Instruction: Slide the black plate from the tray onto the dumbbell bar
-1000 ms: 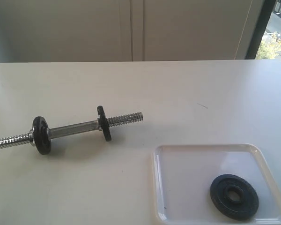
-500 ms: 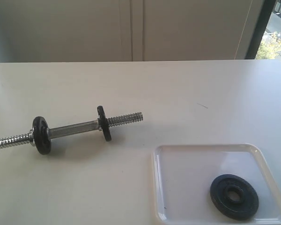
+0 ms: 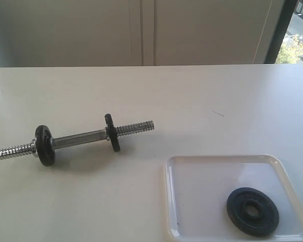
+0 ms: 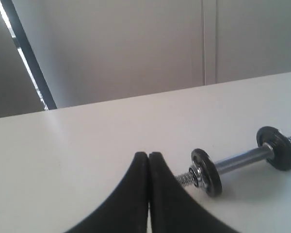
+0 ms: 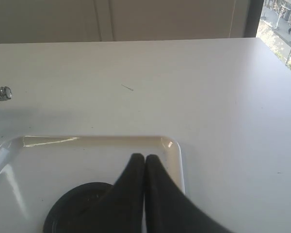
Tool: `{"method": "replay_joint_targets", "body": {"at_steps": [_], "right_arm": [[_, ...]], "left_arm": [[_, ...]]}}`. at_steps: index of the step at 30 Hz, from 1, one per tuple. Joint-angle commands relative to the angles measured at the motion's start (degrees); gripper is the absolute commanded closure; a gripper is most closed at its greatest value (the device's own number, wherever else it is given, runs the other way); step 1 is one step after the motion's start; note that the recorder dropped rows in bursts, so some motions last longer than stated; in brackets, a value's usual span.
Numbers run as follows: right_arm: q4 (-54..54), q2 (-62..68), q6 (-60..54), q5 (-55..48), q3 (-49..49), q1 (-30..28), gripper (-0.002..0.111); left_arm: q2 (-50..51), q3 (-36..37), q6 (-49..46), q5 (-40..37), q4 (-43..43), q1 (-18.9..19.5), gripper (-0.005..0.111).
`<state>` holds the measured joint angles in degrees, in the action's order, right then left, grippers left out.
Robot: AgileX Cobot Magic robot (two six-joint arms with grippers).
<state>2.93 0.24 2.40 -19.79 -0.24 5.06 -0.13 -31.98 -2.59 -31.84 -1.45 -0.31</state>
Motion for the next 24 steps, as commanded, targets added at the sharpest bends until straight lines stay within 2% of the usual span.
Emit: {"method": "replay_joint_targets", "body": {"at_steps": [1, 8, 24], "right_arm": [[0.1, -0.2, -0.4, 0.2, 0.2, 0.1, 0.108], [0.1, -0.2, -0.4, 0.2, 0.2, 0.1, 0.108], [0.1, -0.2, -0.4, 0.2, 0.2, 1.3, 0.108]], "left_arm": [[0.1, -5.2, 0.2, -9.9, 0.1, -0.4, 0.107], [0.1, -8.7, 0.2, -12.1, 0.4, -0.4, 0.107], [0.1, -8.7, 0.2, -12.4, 0.4, -0.4, 0.107]]}}
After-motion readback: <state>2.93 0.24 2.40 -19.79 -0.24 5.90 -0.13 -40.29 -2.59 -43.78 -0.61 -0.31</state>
